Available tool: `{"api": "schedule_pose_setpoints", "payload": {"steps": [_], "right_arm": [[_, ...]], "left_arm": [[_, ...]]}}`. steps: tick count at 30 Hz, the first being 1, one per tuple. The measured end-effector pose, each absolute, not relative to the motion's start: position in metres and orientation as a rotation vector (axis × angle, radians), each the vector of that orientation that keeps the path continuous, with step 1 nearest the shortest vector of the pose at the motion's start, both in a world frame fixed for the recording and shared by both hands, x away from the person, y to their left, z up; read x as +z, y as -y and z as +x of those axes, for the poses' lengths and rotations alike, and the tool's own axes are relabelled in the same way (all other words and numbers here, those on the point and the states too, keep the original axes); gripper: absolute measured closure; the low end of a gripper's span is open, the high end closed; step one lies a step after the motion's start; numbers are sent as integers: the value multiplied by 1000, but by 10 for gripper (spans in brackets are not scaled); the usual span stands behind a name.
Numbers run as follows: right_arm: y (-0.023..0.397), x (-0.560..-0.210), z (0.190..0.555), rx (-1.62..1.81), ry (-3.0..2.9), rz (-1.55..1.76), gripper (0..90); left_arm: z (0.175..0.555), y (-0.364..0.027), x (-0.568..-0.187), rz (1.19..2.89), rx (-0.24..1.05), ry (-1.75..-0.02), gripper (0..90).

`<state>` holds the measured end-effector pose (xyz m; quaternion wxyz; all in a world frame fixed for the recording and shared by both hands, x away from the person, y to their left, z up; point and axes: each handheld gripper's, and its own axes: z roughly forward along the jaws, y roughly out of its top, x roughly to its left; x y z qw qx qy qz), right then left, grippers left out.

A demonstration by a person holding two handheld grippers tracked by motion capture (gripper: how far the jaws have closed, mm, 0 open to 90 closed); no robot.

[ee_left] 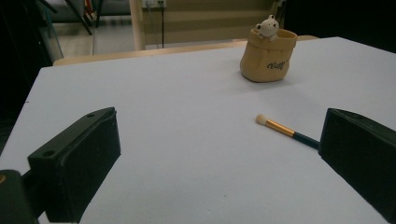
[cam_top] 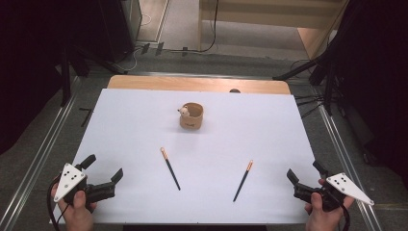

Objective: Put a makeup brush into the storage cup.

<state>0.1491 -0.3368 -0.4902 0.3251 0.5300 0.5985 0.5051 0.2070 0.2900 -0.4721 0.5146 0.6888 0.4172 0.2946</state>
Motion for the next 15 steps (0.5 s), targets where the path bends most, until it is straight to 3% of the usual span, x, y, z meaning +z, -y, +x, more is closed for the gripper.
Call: {"api": "schedule_pose_setpoints", "payload": {"steps": [15], "right_arm": [[322, -481, 152, 1259, -1635, 1396, 24]], "left_arm": [[202, -296, -474, 1663, 714, -1009, 0]]}}
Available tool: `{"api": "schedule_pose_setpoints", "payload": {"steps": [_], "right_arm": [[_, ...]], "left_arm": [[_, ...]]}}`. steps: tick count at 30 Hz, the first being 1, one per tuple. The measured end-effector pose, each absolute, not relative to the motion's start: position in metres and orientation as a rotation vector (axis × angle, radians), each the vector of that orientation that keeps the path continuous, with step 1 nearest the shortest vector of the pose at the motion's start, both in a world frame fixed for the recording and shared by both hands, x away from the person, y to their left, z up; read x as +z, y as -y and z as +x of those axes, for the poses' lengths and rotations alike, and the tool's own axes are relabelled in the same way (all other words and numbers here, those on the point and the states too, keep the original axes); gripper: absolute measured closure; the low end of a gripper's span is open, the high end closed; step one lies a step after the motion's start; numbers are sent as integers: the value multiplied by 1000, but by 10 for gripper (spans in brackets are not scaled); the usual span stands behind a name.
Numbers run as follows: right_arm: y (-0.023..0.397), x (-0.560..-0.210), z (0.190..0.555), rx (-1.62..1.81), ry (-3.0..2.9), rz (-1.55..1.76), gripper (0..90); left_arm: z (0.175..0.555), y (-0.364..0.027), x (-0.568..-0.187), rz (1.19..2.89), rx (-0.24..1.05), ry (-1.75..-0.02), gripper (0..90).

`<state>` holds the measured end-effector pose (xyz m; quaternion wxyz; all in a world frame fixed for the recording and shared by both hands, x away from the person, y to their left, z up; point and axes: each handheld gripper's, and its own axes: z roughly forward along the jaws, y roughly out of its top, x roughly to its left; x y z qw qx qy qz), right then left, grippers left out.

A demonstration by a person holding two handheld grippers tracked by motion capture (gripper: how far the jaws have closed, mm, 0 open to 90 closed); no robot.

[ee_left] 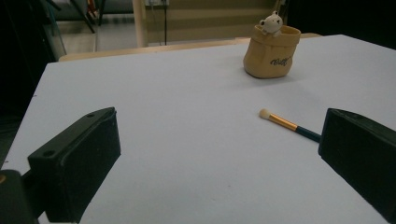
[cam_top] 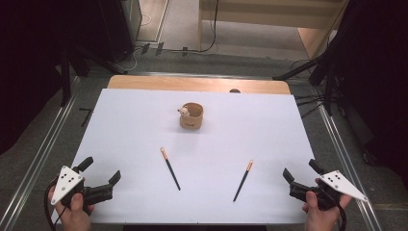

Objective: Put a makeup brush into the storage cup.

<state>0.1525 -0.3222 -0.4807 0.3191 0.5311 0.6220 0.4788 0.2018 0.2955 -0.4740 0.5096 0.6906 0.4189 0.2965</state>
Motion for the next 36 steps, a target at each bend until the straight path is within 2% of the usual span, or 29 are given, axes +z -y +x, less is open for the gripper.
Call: {"api": "schedule_pose_setpoints", "payload": {"steps": [22, 36], "right_arm": [[277, -458, 185, 1210, -1866, 1374, 49], [253, -454, 213, 1070, -2088, 1400, 104]], "left_arm": [[201, -292, -475, 1692, 723, -986, 0], [200, -286, -478, 1728, 728, -963, 0]]}}
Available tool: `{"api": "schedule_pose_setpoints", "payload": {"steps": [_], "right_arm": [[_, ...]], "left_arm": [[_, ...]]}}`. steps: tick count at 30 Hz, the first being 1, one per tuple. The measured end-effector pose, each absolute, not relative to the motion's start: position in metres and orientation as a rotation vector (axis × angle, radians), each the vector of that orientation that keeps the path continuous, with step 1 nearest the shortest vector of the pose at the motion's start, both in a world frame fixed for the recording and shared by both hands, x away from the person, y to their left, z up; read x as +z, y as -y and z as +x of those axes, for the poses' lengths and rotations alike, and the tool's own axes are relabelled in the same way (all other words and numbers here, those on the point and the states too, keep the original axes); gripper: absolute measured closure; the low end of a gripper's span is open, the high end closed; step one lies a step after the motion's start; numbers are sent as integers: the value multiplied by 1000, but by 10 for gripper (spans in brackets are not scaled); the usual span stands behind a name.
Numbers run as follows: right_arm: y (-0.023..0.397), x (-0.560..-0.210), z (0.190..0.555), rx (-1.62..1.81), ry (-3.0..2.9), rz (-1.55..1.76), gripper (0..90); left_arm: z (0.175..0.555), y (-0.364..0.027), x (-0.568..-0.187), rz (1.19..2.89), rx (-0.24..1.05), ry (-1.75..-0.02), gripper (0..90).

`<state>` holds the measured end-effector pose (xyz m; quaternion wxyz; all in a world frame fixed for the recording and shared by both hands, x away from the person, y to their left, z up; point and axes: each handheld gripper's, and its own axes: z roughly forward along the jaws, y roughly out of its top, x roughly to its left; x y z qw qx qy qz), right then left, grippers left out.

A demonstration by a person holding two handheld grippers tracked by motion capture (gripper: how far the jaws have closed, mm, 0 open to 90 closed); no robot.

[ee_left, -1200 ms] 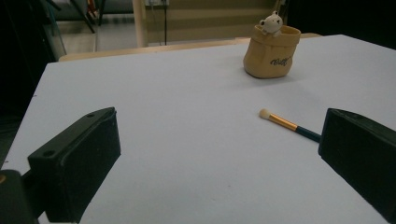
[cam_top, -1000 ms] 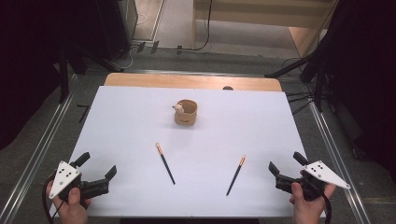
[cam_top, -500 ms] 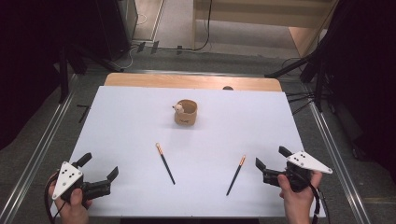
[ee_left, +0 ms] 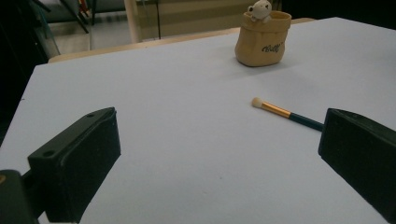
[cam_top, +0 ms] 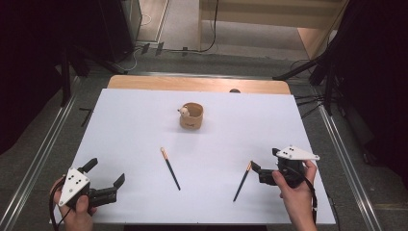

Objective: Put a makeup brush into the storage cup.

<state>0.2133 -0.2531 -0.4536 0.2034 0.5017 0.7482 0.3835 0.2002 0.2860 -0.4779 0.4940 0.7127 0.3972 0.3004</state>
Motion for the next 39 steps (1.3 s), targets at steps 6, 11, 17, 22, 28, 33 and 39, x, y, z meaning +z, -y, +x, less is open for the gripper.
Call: {"api": "schedule_pose_setpoints", "payload": {"steps": [6, 11, 17, 22, 28, 33, 39], "right_arm": [[251, -454, 221, 1005, -2136, 1428, 130], [247, -455, 229, 917, -2218, 1457, 132], [244, -458, 236, 851, -2292, 1475, 133], [239, -460, 240, 821, -2357, 1479, 133], [231, -465, 244, 738, -2438, 1510, 135], [226, -469, 245, 689, -2471, 1506, 135], [219, -475, 248, 605, -2498, 1551, 151]], "left_arm": [[200, -286, -478, 1733, 730, -964, 0], [201, -286, -479, 1738, 731, -968, 0], [201, -286, -479, 1737, 729, -970, 0], [202, -286, -480, 1742, 727, -971, 0], [201, -286, -480, 1741, 729, -971, 0], [202, -286, -480, 1746, 729, -968, 0], [202, -286, -480, 1746, 728, -971, 0]]}}
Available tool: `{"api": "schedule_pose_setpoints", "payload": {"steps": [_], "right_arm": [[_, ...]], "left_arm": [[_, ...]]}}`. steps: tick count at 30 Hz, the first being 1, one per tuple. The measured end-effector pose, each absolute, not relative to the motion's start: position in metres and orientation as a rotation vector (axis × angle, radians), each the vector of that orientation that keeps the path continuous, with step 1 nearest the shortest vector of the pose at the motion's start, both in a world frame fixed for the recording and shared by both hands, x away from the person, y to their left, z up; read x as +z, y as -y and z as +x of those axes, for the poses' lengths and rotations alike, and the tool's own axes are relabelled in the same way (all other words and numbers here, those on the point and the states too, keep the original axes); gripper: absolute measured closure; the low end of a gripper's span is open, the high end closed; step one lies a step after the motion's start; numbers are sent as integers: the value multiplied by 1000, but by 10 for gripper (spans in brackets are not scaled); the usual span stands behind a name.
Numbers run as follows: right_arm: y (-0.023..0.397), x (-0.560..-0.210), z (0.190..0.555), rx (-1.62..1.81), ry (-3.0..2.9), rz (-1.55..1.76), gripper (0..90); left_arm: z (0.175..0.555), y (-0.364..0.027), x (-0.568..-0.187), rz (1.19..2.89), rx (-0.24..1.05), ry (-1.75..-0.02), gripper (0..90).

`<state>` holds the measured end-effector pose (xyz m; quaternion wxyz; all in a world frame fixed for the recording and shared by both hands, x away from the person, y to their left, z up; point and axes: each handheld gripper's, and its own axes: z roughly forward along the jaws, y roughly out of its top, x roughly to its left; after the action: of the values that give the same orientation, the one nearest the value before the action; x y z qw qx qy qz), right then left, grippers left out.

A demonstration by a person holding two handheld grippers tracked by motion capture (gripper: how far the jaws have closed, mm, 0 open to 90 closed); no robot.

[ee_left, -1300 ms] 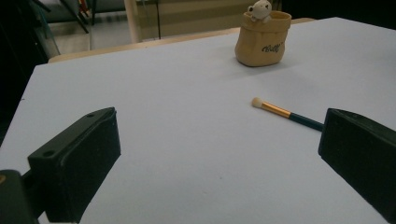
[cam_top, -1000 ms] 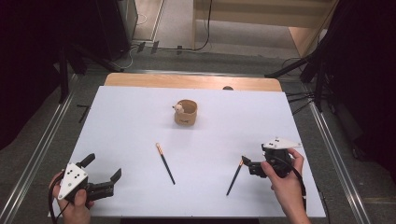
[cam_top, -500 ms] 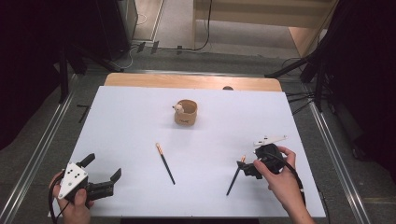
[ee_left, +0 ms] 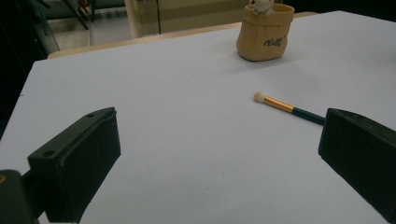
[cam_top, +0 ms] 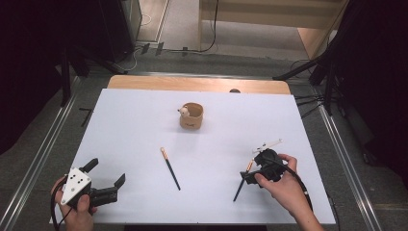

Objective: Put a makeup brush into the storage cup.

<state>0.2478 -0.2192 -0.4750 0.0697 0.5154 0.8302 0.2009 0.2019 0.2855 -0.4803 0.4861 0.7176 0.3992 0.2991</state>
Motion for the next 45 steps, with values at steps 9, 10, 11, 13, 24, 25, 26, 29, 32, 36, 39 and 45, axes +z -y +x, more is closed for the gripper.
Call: {"api": "schedule_pose_setpoints", "payload": {"steps": [9, 10, 11, 13, 24, 25, 26, 29, 32, 36, 39, 45], "right_arm": [[209, -480, 249, 513, -2511, 1555, 325], [208, -481, 249, 503, -2509, 1551, 328], [208, -481, 249, 492, -2506, 1559, 329], [206, -482, 249, 484, -2487, 1608, 330], [197, -486, 253, 387, -2406, 1715, 594], [197, -486, 253, 384, -2400, 1723, 642], [197, -485, 253, 378, -2394, 1740, 686], [199, -485, 256, 378, -2407, 1751, 843], [205, -485, 261, 405, -2432, 1794, 850], [206, -485, 260, 421, -2436, 1789, 852], [210, -487, 257, 498, -2400, 1798, 853], [211, -485, 254, 656, -2375, 1776, 853]], "left_arm": [[202, -285, -481, 1744, 727, -971, 0], [202, -285, -481, 1744, 728, -970, 0], [202, -285, -481, 1745, 728, -969, 0], [202, -284, -481, 1745, 727, -968, 0], [202, -283, -481, 1751, 726, -961, 0], [202, -281, -481, 1752, 724, -958, 0], [202, -281, -481, 1754, 724, -956, 0], [202, -278, -481, 1752, 723, -948, 0], [202, -275, -480, 1764, 721, -939, 0], [203, -269, -480, 1759, 711, -934, 0], [207, -261, -477, 1747, 681, -932, 0], [213, -246, -471, 1752, 675, -908, 0]]}}
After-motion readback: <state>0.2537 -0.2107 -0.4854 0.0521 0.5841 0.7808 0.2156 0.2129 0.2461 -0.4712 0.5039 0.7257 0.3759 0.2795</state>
